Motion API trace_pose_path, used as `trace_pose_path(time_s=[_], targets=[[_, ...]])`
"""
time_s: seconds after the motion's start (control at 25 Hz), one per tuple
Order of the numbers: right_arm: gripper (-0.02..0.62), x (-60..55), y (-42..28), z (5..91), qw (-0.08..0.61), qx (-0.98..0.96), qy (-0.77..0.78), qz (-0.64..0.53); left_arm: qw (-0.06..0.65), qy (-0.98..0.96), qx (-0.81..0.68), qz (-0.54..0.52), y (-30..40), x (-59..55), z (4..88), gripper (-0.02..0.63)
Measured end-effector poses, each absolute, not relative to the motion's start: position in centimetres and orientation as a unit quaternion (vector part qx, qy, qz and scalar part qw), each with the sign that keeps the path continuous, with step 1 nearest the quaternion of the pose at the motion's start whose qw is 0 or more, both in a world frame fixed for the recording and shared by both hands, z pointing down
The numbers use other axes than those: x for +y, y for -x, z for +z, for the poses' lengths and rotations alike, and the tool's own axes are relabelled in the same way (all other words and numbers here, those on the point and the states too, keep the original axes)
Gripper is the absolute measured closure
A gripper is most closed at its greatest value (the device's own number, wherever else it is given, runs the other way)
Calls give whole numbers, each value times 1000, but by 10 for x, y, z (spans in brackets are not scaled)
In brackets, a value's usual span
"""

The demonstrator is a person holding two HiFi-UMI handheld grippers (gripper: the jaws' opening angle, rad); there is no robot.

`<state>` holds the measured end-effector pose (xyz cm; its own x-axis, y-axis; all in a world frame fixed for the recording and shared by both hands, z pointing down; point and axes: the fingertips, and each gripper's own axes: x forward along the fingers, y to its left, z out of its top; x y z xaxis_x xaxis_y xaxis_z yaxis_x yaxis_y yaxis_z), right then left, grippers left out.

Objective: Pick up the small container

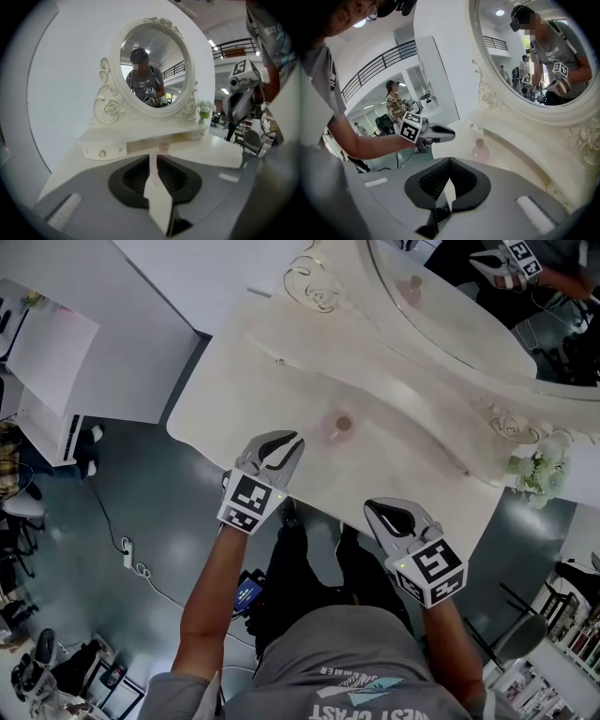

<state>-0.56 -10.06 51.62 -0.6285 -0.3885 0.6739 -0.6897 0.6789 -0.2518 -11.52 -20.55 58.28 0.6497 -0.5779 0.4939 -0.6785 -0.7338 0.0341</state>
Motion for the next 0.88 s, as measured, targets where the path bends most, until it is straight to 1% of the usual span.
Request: trace_pose_path(time_s=[0.36,0.76,0.88], targets=[[594,-85,-4,523,302,-859,-320,261,89,-914,-329,221,90,-207,583,509],[594,-68,-16,535,308,-850,-331,272,88,-920,-320,207,68,-210,595,442],[594,-63,-20,538,309,-847,-334,275,91,-922,-319,201,61,-212,598,431]])
